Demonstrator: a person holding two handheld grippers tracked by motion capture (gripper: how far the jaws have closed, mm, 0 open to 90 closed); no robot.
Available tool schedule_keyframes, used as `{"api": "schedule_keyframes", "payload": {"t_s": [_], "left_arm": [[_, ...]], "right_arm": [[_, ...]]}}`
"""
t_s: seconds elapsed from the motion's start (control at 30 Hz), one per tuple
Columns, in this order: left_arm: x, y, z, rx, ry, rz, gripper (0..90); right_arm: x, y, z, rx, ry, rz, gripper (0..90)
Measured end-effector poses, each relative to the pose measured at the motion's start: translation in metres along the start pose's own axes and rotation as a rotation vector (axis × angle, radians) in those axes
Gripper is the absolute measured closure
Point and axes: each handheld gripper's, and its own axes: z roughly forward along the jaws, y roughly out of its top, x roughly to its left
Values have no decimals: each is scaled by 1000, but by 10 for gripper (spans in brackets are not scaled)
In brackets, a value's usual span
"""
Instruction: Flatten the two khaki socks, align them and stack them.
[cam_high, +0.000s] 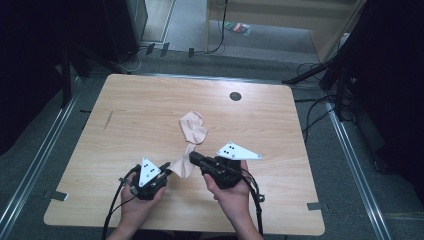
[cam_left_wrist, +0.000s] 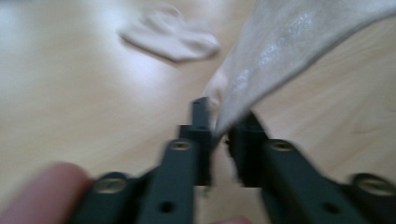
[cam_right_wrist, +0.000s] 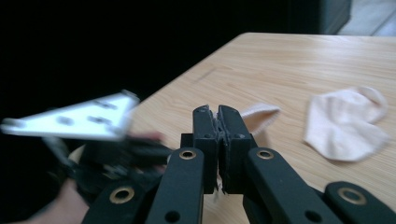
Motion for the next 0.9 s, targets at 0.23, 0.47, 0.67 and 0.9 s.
{"api": "schedule_keyframes", "payload": {"t_s": [0.23, 0.47, 0.67, 0.9], "left_arm": [[-7, -7, 4, 93, 79, 256, 900], [-15, -14, 17, 192, -189, 218, 633], [10, -6, 9, 58, -298, 25, 315], [33, -7, 27, 97, -195, -187, 535]], "right_arm": [[-41, -30, 8, 158, -148, 1, 891], [-73, -64, 18, 333, -238, 0, 872], [-86, -57, 1, 196, -312, 63, 571], [-84, -66, -3, 231, -298, 102, 555]]}}
